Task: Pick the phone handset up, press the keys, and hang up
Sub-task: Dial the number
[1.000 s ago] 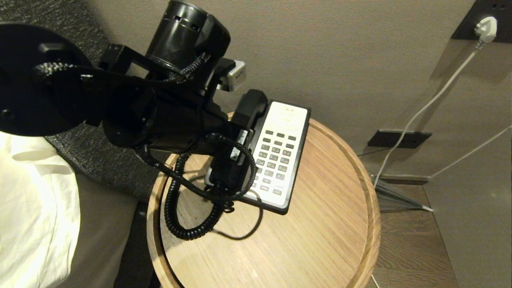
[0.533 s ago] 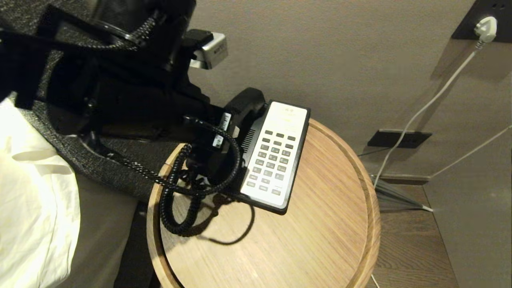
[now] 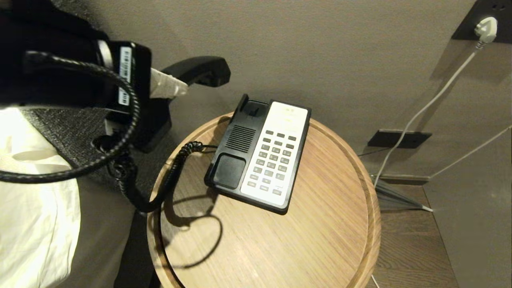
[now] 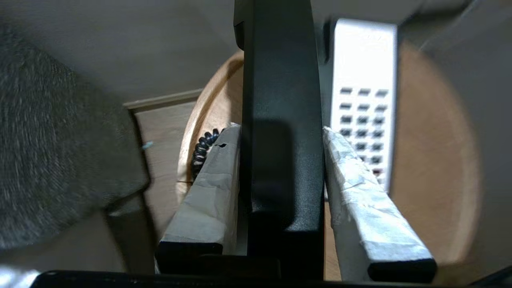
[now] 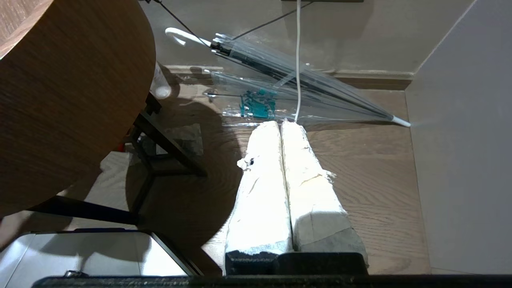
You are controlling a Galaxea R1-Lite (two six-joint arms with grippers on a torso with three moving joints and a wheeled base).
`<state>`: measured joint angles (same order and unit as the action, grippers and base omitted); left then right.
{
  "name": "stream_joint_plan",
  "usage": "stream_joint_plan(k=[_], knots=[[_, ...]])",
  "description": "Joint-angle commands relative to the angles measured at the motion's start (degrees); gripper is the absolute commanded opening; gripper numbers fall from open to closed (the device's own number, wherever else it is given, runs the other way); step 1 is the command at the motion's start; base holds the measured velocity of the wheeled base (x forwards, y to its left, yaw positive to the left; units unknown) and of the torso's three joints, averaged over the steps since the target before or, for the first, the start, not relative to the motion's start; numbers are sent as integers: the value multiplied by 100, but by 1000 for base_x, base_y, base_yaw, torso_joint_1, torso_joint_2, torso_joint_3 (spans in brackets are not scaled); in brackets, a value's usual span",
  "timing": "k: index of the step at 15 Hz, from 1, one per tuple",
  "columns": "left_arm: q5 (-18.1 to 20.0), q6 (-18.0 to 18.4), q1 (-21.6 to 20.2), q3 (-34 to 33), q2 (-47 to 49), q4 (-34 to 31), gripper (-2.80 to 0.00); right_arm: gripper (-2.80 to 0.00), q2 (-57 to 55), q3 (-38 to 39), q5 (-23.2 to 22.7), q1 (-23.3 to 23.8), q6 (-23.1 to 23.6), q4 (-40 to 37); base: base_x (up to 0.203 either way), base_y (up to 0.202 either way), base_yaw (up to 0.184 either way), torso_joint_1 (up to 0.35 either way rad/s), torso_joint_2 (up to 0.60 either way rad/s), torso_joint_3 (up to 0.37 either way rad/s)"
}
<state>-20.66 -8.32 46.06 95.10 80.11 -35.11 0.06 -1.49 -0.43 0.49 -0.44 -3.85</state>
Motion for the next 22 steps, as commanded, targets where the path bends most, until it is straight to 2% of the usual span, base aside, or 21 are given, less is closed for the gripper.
stream_joint_plan(k=[1, 3, 5, 8, 9, 13, 14, 19, 22], knots=[[17, -796, -13, 32, -540, -3, -280, -280, 3, -1, -1, -5, 0, -1, 0, 0, 0, 0, 0, 0], [131, -1500, -24, -31, -939, -13, -280, -280, 3, -1, -1, 2, 0, -1, 0, 0, 0, 0, 0, 0], [441, -2324, -26, -109, -1356, 40, -280, -280, 3, -1, -1, -5, 0, -1, 0, 0, 0, 0, 0, 0], [814, -3063, -26, -488, -2174, 107, -280, -280, 3, -1, -1, -2, 0, -1, 0, 0, 0, 0, 0, 0], [852, -3161, -27, -789, -2426, 219, -280, -280, 3, -1, -1, -5, 0, -1, 0, 0, 0, 0, 0, 0], [887, -3182, -122, -2603, -3416, 1739, -280, -280, 3, -1, -1, 0, 0, -1, 0, 0, 0, 0, 0, 0], [897, -3134, -188, -2855, -3627, 2069, -280, -280, 3, -1, -1, -5, 0, -1, 0, 0, 0, 0, 0, 0], [917, -2913, -237, -2800, -3621, 2905, -280, -280, 3, -1, -1, -5, 0, -1, 0, 0, 0, 0, 0, 0], [915, -2746, -237, -2857, -3634, 2922, -280, -280, 3, -1, -1, -5, 0, -1, 0, 0, 0, 0, 0, 0]])
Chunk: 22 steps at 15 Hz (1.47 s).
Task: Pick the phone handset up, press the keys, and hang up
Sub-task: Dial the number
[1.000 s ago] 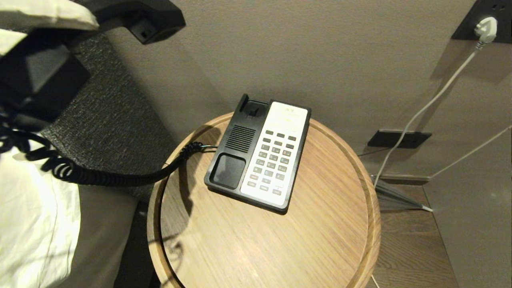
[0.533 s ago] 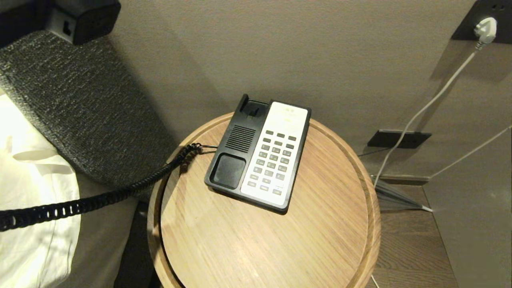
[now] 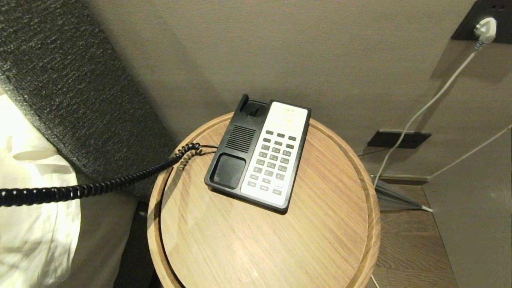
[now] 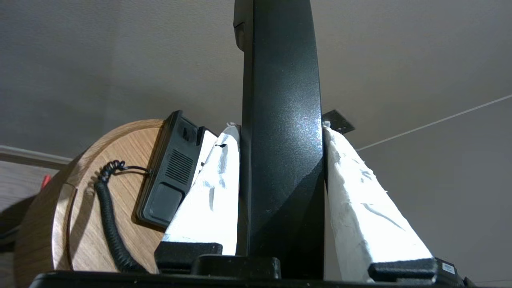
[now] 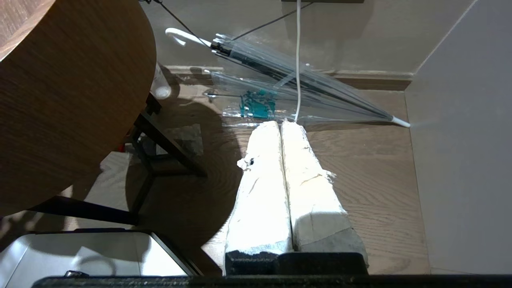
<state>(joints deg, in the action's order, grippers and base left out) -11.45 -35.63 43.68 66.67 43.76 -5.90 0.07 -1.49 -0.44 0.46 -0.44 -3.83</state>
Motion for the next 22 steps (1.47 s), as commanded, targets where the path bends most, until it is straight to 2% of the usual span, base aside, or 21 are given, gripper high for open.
stream_joint_plan(k=[1, 11, 12, 14, 18, 20, 22], knots=[[-15, -5, 0, 4, 1, 1, -280, -280, 1, -1, 0, -2, 0, -4, 0, 0, 0, 0, 0, 0], [11, -14, -9, -93, -30, 1, -280, -280, 1, -9, 20, 6, 15, 5, 0, 0, 0, 0, 0, 0], [13, -14, -9, -84, -17, 1, -280, -280, 1, -198, 15, 1, -4, -47, 0, 0, 0, 0, 0, 0], [17, -14, -9, -40, 35, 1, -280, -280, 1, -1105, -65, 1, -8, -641, 0, 0, 0, 0, 0, 0], [29, -23, -9, -102, -17, -34, -280, -280, -7, -3661, -329, -1, -17, -2984, 0, 0, 0, 0, 0, 0], [37, -14, -9, -101, 8, -34, -280, -280, -298, -4232, -401, 2, -47, -3274, 0, 0, 0, 0, 0, 0], [50, -14, -9, -145, 58, -17, -280, -280, -1337, -4688, -505, -1, -253, -3260, 0, 0, 0, 0, 0, 0]])
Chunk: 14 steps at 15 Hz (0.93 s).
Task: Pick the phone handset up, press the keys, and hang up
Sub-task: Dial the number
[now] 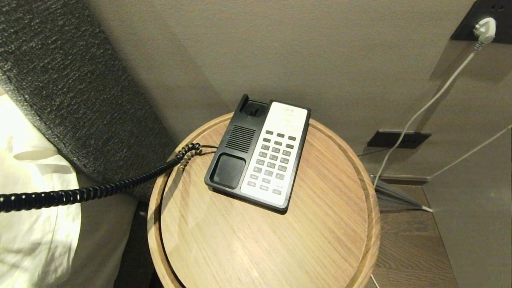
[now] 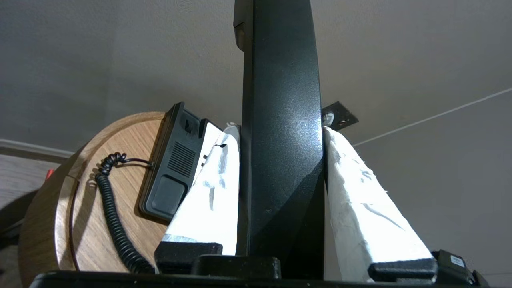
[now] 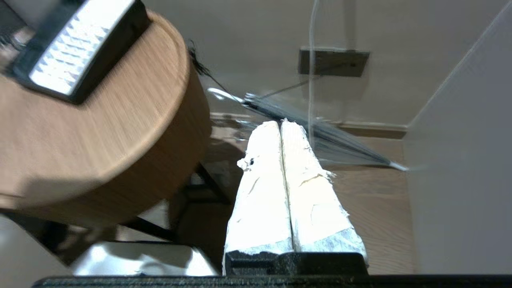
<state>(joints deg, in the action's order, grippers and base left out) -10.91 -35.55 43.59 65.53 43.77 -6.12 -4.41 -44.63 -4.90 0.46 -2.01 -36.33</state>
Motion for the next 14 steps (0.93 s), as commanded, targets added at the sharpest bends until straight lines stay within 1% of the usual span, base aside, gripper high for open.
stream_joint_plan(k=[1, 4, 6, 7, 8, 10, 12, 14], knots=[[-4, -22, 0, -31, 85, 10, -280, -280, -1547, -561, -240, -1, -225, 43, 0, 0, 0, 0, 0, 0], [1, -18, 0, -31, 174, 14, -280, -280, -3444, -940, -1035, -3, -444, 513, 0, 0, 0, 0, 0, 0], [1, -14, 0, -22, 228, 14, -280, -280, -4564, -1156, -1385, -36, -520, 979, 0, 0, 0, 0, 0, 0], [1, -14, 4, -22, 237, 5, -280, -280, -5032, -1269, -1523, -143, -553, 1223, 0, 0, 0, 0, 0, 0], [9, -14, 9, -31, 246, -3, -280, -280, -5365, -1351, -1617, -375, -581, 1426, 0, 0, 0, 0, 0, 0], [4, -14, 9, -30, 289, -4, -280, -280, -5701, -1425, -1616, -1135, -624, 1615, 0, 0, 0, 0, 0, 0], [-2, -14, 9, 13, 363, 14, -280, -280, -6170, -1505, -1432, -1820, -825, 1703, 0, 0, 0, 0, 0, 0], [1, -14, 9, -14, 378, 23, -280, -280, -6746, -1812, -1147, -2429, -1237, 1929, 0, 0, 0, 0, 0, 0]])
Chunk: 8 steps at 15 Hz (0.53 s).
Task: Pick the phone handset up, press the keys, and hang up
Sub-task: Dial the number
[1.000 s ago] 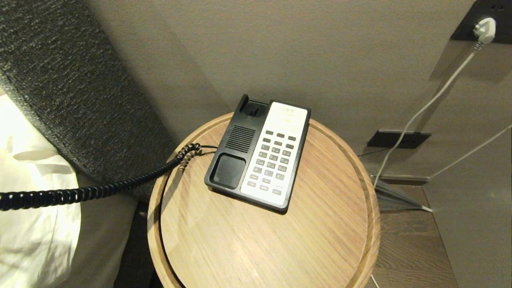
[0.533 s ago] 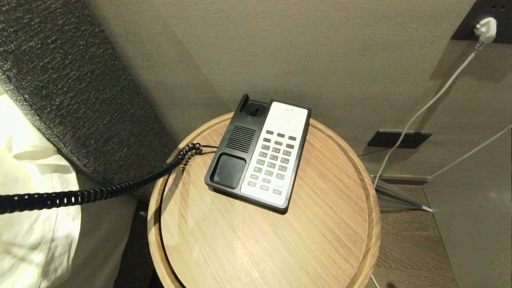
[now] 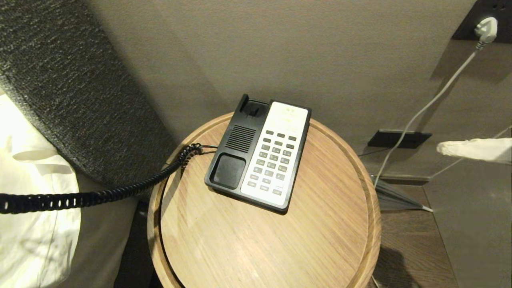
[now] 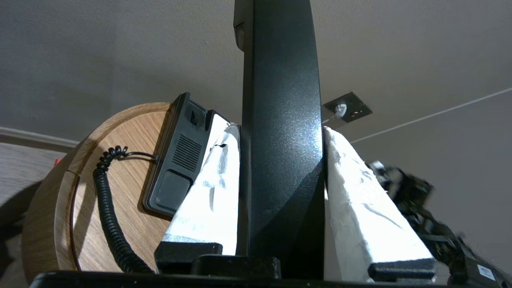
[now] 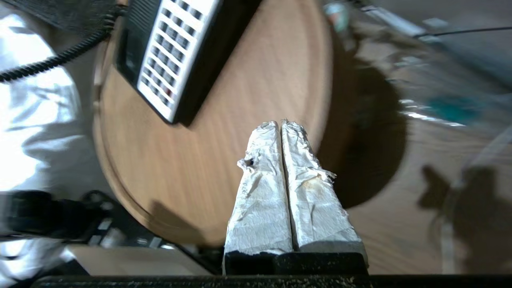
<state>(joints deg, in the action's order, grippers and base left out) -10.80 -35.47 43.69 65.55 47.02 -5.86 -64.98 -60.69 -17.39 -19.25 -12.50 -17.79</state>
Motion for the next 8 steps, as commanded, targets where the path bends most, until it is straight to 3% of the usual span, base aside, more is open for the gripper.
stream_joint_plan(k=[1, 5, 8], knots=[[-10, -30, -1, -17, 53, -11, -280, -280, -944, -562, 267, -817, -447, 121, 0, 0, 0, 0, 0, 0], [-19, -30, -2, 2, 35, -4, -280, -280, -1733, -1226, 806, -1895, -752, 72, 0, 0, 0, 0, 0, 0], [-10, -30, -1, 9, 61, 6, -280, -280, -2284, -1243, 1153, -2174, -753, 393, 0, 0, 0, 0, 0, 0]])
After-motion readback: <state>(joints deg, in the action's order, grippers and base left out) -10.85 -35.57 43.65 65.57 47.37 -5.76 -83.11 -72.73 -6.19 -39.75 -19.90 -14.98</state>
